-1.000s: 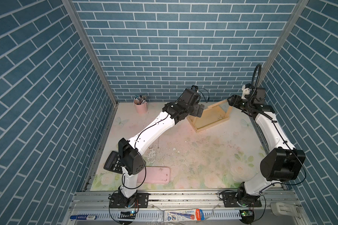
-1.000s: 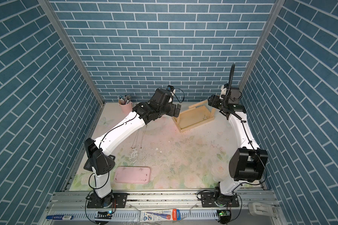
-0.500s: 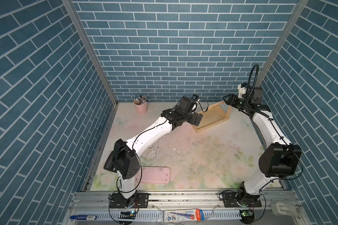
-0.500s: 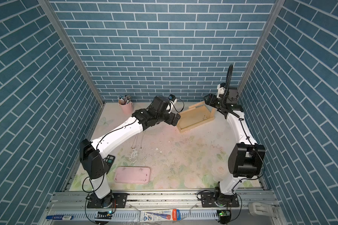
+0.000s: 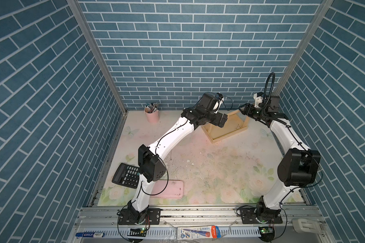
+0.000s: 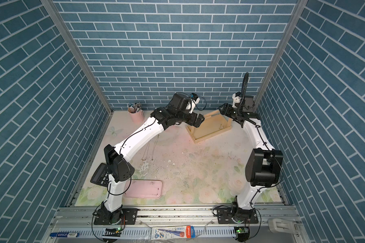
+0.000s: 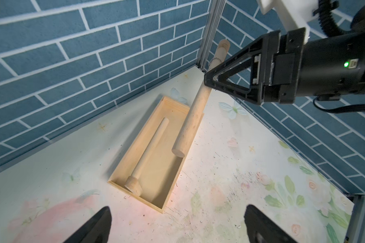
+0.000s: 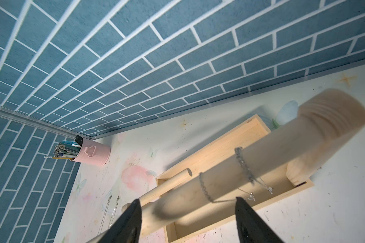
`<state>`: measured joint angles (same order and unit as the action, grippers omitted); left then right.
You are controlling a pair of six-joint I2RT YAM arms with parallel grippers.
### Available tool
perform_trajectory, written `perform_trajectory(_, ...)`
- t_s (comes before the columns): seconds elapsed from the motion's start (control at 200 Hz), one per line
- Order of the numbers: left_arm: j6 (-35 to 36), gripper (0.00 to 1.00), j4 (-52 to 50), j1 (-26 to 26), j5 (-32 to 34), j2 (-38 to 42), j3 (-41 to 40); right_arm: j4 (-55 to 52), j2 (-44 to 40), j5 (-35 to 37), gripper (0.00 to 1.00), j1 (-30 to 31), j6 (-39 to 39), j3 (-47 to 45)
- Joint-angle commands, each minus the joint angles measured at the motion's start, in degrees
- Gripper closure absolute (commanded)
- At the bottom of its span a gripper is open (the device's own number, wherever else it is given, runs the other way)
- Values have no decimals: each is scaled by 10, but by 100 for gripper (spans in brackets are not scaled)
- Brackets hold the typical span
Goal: Take the necklace off the jewelry display stand
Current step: Take off the necklace from the stand.
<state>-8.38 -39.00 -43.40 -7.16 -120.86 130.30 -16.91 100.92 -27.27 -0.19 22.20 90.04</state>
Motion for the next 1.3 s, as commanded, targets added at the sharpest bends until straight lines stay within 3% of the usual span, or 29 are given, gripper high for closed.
perform_trajectory(0.0, -11, 1, -23, 2, -39, -13, 14, 7, 2, -12, 31, -2, -25, 1)
perform_trajectory(0.385, -28, 1, -3, 2, -105, -25, 19, 82, 12, -68, 31, -8, -31, -31)
perform_trajectory(0.775, -31, 0, -22, 4, -92, -35, 39, 156, 12, -127, 35, -20, -8, -57)
perform_trajectory(1.295, -44, 1, -44, 8, -120, -51, 63, 192, 0, -169, 54, -30, 12, -76)
